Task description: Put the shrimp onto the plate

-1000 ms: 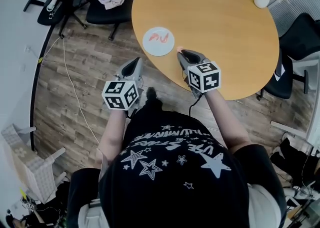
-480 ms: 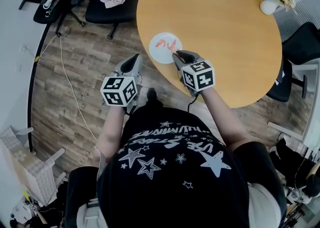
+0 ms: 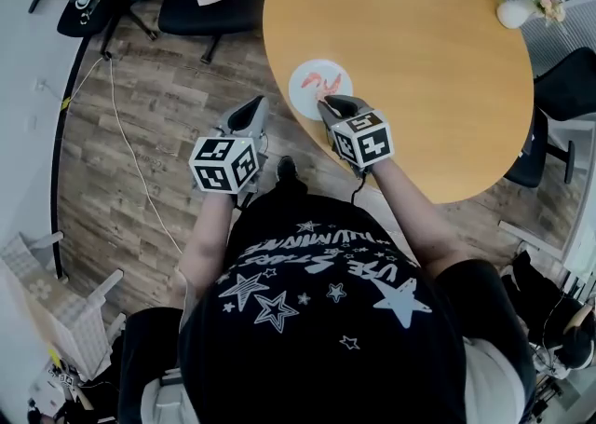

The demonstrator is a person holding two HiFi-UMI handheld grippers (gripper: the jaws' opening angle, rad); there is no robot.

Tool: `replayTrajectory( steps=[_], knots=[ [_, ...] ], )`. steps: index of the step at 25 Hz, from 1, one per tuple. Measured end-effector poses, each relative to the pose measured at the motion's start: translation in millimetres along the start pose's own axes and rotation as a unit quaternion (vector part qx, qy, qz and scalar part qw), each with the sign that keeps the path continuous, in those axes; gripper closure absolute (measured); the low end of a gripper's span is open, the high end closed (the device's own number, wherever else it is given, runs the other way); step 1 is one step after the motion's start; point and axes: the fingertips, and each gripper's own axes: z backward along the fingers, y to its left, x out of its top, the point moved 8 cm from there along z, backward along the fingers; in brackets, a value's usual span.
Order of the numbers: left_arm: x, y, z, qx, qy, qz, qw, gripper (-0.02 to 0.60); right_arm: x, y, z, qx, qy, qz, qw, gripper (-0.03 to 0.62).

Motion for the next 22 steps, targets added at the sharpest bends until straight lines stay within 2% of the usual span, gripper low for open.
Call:
replayTrajectory(
  steps=[22],
  knots=[
    [-11, 22, -1, -0.009, 0.023, 0.005, 0.9997, 0.58, -14, 1, -36, -0.027, 0.043, 0.007, 0.999, 0.533]
  ],
)
